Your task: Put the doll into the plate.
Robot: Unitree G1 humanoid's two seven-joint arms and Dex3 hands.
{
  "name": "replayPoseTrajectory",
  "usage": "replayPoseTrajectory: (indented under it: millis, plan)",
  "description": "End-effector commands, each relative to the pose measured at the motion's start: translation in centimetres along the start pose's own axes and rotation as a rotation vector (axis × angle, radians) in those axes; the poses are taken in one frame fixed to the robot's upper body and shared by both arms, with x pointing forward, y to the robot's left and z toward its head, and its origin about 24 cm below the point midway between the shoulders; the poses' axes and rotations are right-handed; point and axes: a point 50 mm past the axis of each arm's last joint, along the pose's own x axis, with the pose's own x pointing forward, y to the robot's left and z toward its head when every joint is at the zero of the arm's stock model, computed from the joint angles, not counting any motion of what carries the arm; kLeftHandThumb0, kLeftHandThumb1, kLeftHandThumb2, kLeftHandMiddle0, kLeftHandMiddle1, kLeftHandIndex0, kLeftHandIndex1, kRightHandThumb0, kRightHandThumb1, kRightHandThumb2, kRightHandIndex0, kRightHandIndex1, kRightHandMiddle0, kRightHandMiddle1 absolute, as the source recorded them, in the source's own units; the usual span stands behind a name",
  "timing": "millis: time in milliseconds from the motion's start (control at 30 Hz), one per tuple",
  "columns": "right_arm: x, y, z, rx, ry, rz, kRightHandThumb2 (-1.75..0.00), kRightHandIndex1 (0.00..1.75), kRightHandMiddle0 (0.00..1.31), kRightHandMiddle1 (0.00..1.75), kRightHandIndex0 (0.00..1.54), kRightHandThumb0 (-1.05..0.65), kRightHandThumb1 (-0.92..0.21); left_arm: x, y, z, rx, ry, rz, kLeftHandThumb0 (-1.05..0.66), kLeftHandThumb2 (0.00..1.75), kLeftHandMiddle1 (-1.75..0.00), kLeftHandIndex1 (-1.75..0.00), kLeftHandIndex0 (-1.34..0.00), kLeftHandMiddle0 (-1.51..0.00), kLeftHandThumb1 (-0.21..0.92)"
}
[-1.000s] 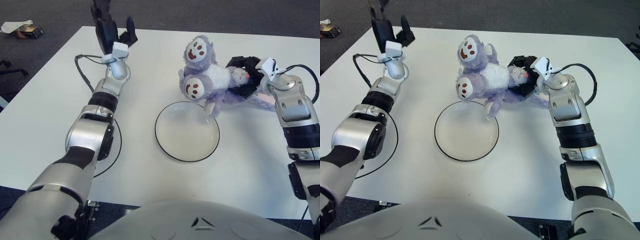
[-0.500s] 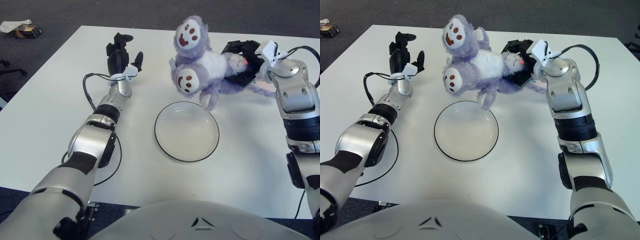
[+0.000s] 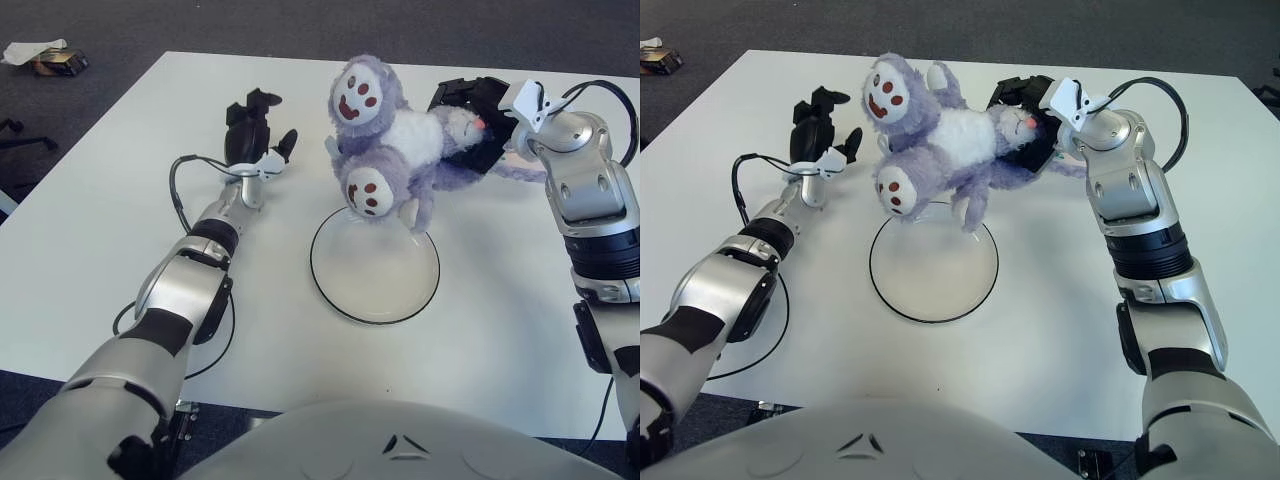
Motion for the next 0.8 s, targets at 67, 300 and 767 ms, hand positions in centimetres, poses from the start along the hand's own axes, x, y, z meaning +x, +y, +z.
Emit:
replayPoseTrajectory:
  millis: [67, 300, 767]
  plan:
    - [-0.1, 0.7, 2.3, -0.047, -0.064, 0.017, -1.6, 1.75, 1.02, 1.75, 0.8, 0.57, -0.08, -0.1, -0.3, 0.1, 0.022, -0.018, -0.046, -0.8, 1.0, -1.07, -1.16, 0.0, -0.01, 0.92]
    - [-0.5, 1.6, 2.6, -0.098, -0.071, 0.029, -1.6, 1.75, 1.01, 1.75, 0.81, 0.57, -0.08, -0.4, -1.1, 0.6, 0.012, -0.049, -0.09, -0.8, 1.02, -0.98, -1.14, 0.0, 0.0, 0.92]
    - [-0.9, 3.0, 3.0, -0.156, -0.152, 0.029, -1.67, 1.75, 1.09, 1.75, 0.85, 0.61, -0.03, -0.2, -2.1, 2.0, -0.061, -0.073, -0.142, -0.83, 1.04, -1.04, -1.26, 0.0, 0.0, 0.92]
